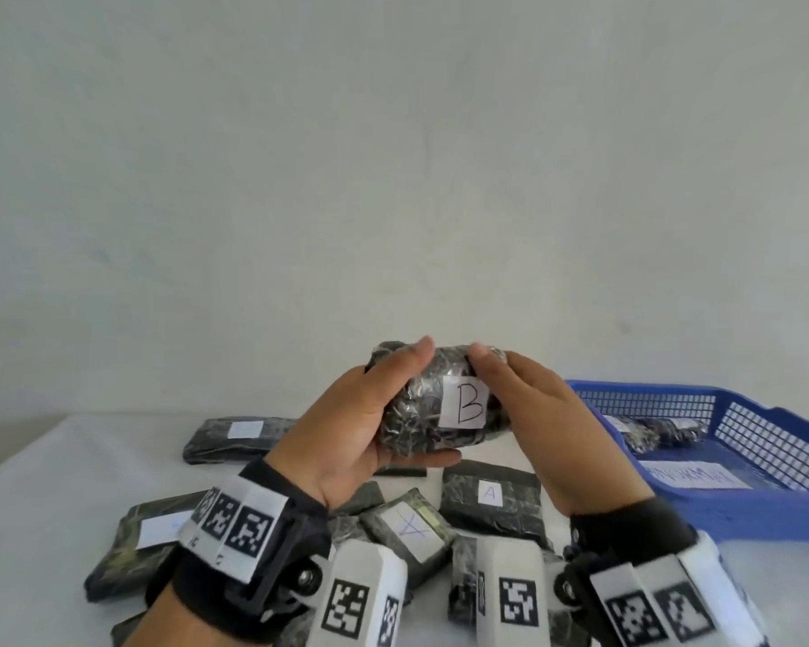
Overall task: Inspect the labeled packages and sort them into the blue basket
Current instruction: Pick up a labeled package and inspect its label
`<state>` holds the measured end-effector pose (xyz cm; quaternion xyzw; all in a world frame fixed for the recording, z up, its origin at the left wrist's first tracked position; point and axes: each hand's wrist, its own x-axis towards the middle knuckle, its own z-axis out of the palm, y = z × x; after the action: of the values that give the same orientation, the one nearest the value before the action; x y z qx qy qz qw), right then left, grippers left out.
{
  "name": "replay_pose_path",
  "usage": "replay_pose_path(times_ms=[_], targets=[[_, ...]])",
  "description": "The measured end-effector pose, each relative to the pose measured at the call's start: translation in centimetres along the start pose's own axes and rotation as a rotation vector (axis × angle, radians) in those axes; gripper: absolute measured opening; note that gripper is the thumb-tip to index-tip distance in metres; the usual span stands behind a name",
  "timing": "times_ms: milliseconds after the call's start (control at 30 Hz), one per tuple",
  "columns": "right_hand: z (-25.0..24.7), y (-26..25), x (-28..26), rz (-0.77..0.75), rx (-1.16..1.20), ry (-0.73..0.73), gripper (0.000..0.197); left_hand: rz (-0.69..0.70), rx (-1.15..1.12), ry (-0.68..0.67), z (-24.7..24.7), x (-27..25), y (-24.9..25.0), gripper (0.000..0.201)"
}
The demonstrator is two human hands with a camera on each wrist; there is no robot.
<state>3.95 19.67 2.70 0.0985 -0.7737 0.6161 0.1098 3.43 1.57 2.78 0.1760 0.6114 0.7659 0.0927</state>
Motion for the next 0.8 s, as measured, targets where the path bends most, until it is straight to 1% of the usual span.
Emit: replay_pose_path(times_ms=[33, 100, 133, 233, 300, 333, 367, 400, 467, 500, 567, 633, 700, 733, 767, 800], targets=[[0.3, 0.4, -0.1, -0.018, 0.024, 0.008, 0.063, -0.009, -0.030, -0.003, -0.2, -0.2, 0.0, 0.054], [0.7, 1.1, 0.0, -0.067, 0.010, 0.071, 0.082, 0.004, -0.030, 0.045, -0.2, -0.1, -0.3, 0.056], [0.9, 1.3, 0.1, -0.073, -0.021, 0.116, 0.083, 0.021, 0.005, 0.076, -0.1, 0.1, -0.7, 0.057], [1.1, 1.4, 0.2, -0.079, -0.084, 0.220, 0.061, 0.125, 0.124, 0.162, 0.5, 0.8, -1.8, 0.057], [1.1, 1.2, 0.1, -0.075, -0.057, 0.224, 0.048, 0.221, 0.215, 0.208, 0.9, 0.9, -2.3, 0.053], [1.1, 0.9, -0.1, -0.084, -0.011, 0.219, 0.045, 0.279, 0.279, 0.256, 1.0, 0.9, -2.5, 0.049], [1.2, 0.7, -0.3, -0.097, 0.027, 0.211, 0.046, 0.335, 0.334, 0.300, 1.0, 1.0, -2.6, 0.049], [1.2, 0.4, -0.6, -0.119, 0.026, 0.203, 0.050, 0.381, 0.358, 0.332, 1.2, 1.1, -2.8, 0.054], [1.4, 0.1, -1.0, -0.177, -0.026, 0.211, 0.058, 0.445, 0.358, 0.376, 1.3, 1.0, -3.2, 0.063], [1.5, 0.0, -1.1, -0.200, -0.032, 0.232, 0.057, 0.468, 0.360, 0.392, 1.4, 0.8, -3.1, 0.063], [1.6, 0.1, -1.1, -0.238, -0.010, 0.272, 0.054, 0.490, 0.388, 0.393, 1.7, 0.3, -2.5, 0.052], [1.5, 0.3, -1.0, -0.267, -0.001, 0.290, 0.056, 0.413, 0.453, 0.313, 2.0, -0.2, -1.7, 0.046], [1.2, 0.4, -0.9, -0.279, -0.001, 0.292, 0.053, 0.311, 0.487, 0.234, 1.8, -0.4, -1.3, 0.048], [1.0, 0.4, -0.9, -0.283, -0.006, 0.289, 0.051, 0.304, 0.470, 0.203, 1.6, -0.4, -1.4, 0.053], [0.9, 0.4, -0.9, -0.283, -0.010, 0.281, 0.051, 0.336, 0.445, 0.190, 1.2, -0.1, -1.6, 0.058], [0.8, 0.2, -0.9, -0.278, -0.017, 0.261, 0.051, 0.389, 0.426, 0.212, 1.0, 0.1, -1.9, 0.058]])
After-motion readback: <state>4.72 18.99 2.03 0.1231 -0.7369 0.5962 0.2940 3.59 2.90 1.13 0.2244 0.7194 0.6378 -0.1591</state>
